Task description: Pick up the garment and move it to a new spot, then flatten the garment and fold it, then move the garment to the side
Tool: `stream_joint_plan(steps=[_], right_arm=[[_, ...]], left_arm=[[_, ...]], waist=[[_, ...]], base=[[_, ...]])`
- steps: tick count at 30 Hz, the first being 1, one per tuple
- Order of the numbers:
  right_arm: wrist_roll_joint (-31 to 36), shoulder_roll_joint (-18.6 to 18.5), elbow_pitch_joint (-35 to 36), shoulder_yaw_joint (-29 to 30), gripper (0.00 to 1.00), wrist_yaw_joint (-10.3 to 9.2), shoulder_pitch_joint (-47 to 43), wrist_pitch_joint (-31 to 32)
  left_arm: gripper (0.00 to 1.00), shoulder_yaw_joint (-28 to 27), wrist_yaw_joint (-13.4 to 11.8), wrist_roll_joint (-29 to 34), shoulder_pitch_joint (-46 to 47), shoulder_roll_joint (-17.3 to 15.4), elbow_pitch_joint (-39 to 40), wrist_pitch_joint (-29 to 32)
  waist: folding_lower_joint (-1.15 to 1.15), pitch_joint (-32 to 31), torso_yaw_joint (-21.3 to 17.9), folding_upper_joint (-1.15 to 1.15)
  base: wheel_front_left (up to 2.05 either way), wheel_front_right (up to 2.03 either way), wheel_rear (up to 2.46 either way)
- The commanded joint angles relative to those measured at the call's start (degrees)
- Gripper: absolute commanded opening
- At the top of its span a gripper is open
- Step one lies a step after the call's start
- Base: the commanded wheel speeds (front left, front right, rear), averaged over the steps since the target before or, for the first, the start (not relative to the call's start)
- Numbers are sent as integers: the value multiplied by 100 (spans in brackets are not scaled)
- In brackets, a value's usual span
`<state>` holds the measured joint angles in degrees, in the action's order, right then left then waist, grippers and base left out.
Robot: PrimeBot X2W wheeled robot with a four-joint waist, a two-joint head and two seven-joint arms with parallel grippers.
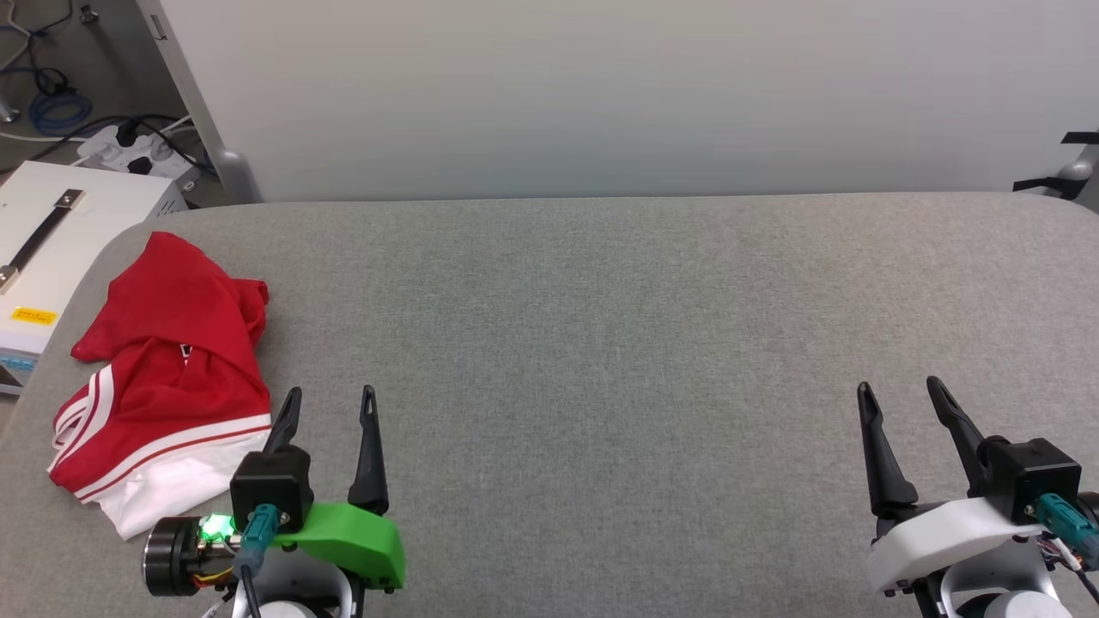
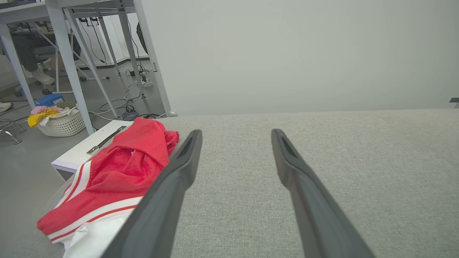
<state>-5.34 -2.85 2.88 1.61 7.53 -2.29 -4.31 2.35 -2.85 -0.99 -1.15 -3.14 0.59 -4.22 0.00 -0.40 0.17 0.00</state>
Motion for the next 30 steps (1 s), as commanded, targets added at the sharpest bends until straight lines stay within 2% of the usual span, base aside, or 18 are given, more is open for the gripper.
stream_joint_plan(steps=[1,30], right_arm=[[-55,-2,43,18,100,-1,-66,-67],[-425,-2,147,93,100,-2,-317,-453]], left_arm=[[100,24,-47,-21,-51,8,28,-62],[100,227,-225,-79,-141,15,-4,-454]], waist=[[0,-5,0,0],[0,-30,47,0]], base=[[0,0,0],[0,0,0]])
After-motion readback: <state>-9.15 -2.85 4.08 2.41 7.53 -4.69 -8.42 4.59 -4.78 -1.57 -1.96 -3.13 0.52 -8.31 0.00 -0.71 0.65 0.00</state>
